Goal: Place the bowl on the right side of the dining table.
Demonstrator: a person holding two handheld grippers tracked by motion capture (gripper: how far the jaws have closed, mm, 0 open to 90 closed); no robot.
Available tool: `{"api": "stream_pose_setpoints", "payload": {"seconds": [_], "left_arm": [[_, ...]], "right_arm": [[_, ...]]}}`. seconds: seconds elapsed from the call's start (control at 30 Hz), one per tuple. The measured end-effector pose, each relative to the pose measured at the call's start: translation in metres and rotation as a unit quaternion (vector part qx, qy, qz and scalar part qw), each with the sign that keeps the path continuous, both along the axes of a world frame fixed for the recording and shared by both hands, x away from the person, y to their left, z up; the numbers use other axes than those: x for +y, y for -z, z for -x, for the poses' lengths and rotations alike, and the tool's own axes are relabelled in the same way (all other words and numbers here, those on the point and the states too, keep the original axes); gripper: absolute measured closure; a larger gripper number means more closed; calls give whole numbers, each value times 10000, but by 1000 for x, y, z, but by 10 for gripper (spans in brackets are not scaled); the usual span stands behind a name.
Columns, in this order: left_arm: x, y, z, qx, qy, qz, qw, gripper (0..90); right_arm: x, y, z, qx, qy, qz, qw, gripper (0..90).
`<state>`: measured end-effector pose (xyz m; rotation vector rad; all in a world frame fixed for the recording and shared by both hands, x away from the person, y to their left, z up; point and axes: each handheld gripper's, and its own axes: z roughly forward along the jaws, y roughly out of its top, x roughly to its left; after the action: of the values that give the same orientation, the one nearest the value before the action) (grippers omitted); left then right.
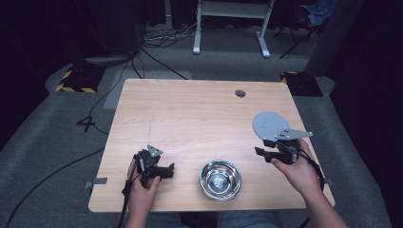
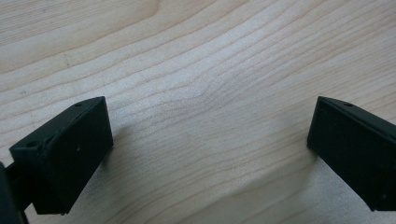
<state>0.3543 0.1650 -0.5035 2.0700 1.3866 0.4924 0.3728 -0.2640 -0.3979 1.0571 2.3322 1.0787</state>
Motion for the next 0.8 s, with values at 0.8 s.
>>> {"api": "stream_pose_setpoints", "payload": {"seconds": [0.8], "left_arm": [[0,0,-1,38,56,15,10000,2]], "right_arm": [[73,13,-5,307,-812,-81,9962,508]]}}
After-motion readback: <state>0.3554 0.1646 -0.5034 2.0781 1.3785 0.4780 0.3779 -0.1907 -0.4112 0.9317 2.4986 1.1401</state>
